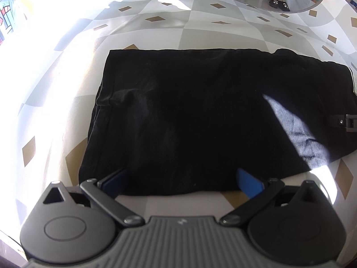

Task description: Fold clothes

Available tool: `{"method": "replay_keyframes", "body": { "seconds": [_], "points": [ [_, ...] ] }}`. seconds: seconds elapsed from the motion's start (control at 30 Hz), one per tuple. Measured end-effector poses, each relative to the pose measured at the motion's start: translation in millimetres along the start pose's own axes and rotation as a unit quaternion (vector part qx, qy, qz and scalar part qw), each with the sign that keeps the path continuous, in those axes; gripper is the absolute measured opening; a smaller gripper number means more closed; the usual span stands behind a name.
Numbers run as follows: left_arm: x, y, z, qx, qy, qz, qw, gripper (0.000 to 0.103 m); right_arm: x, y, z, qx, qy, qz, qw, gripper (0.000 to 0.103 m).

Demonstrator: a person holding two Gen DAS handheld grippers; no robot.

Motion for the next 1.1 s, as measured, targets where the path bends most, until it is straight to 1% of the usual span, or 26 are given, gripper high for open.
{"method": "replay_keyframes", "body": {
  "seconds": [0.2, 0.33, 0.4, 0.43, 0.47, 0.53, 0.6, 0.73, 0.87, 0.93, 1.07, 1.1],
  "points": [
    [-6, 4, 2, 0.003, 0.004, 0.004, 1.0000, 0.103, -5, 3, 1, 0.004, 0.004, 0.006, 1.000, 0.082],
    [-8, 7, 1, 0.002, 0.006, 0.011, 0.9999, 0.103, -5, 8, 5, 0.006, -0.009, 0.000, 1.000, 0.082],
    [-7, 10, 3, 0.004, 0.004, 0.016, 0.9999, 0.103, -5, 10, 7, 0.006, -0.015, -0.004, 1.000, 0.080],
    [-6, 12, 3, 0.005, 0.002, 0.019, 0.9998, 0.103, -5, 11, 9, 0.007, -0.019, -0.006, 1.000, 0.077],
    [-4, 14, 5, 0.014, -0.004, 0.029, 0.9995, 0.103, -4, 14, 11, 0.009, -0.028, -0.004, 1.000, 0.075],
    [0, 21, 7, 0.033, -0.015, 0.055, 0.9979, 0.103, -3, 21, 21, 0.016, -0.054, 0.005, 0.998, 0.075],
    [5, 25, 3, 0.040, -0.004, 0.069, 0.9968, 0.103, -2, 27, 32, 0.015, -0.081, 0.015, 0.996, 0.075],
    [24, 17, -18, 0.027, 0.055, 0.077, 0.9952, 0.103, -3, 26, 53, 0.004, -0.127, 0.007, 0.992, 0.075],
    [43, 8, -40, 0.014, 0.115, 0.083, 0.9898, 0.103, -5, 23, 69, 0.007, -0.163, 0.000, 0.987, 0.074],
    [49, 4, -42, 0.004, 0.115, 0.089, 0.9893, 0.103, -5, 24, 73, 0.007, -0.174, 0.002, 0.985, 0.074],
    [52, -25, -39, 0.016, 0.108, 0.058, 0.9923, 0.103, -4, 31, 79, 0.009, -0.195, 0.018, 0.981, 0.073],
    [51, -29, -40, 0.030, 0.107, 0.056, 0.9922, 0.103, -4, 32, 81, 0.009, -0.201, 0.019, 0.979, 0.073]
  ]
}}
Point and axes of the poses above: each gripper's, at about its wrist camera, not at the fingertips, and y roughly against the way its jaws point, z to its right, x to its top, the point moved 1 cm from there along -y, roughly the way its jaws point, and after that the axes turned 6 degrees about -x, right-handed, at the moved point
